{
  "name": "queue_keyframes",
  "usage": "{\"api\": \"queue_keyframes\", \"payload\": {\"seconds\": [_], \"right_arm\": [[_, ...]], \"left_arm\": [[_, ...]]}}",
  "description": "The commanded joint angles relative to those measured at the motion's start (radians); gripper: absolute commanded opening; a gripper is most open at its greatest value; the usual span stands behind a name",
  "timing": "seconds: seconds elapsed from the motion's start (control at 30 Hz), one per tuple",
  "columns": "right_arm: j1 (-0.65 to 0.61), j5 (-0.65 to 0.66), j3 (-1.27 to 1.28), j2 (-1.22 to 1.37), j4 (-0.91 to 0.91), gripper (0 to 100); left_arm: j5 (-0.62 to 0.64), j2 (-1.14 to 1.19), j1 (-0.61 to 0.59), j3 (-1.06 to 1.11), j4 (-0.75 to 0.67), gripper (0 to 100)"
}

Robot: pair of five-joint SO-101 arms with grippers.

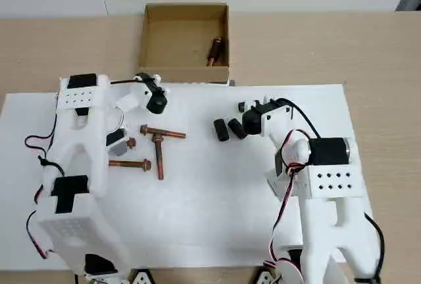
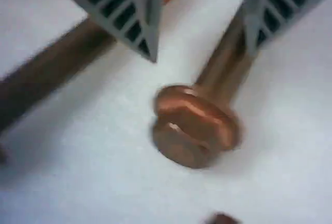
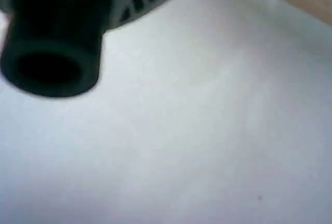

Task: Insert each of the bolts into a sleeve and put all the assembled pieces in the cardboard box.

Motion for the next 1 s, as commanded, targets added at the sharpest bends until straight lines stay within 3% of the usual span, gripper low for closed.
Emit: {"api": "queue_keyframes", "payload": {"seconds": [0.0,0.2,0.43,0.8,0.97], "right_arm": [[0.008,-0.009,-0.005,-0.016,-0.012,0.3],[0.005,-0.009,-0.005,-0.018,-0.012,0.3],[0.005,-0.011,-0.012,-0.024,-0.002,0.3],[0.001,-0.012,-0.044,-0.228,0.033,0.3],[0.002,-0.012,-0.041,-0.361,0.035,0.4]], "left_arm": [[-0.008,0.012,0.003,-0.021,-0.028,10],[-0.008,0.014,0.014,-0.021,-0.035,1],[-0.008,0.0,0.025,-0.021,-0.028,1],[0.008,-0.381,0.089,-0.015,0.069,1],[0.226,-0.483,0.15,-0.015,0.115,1]]}}
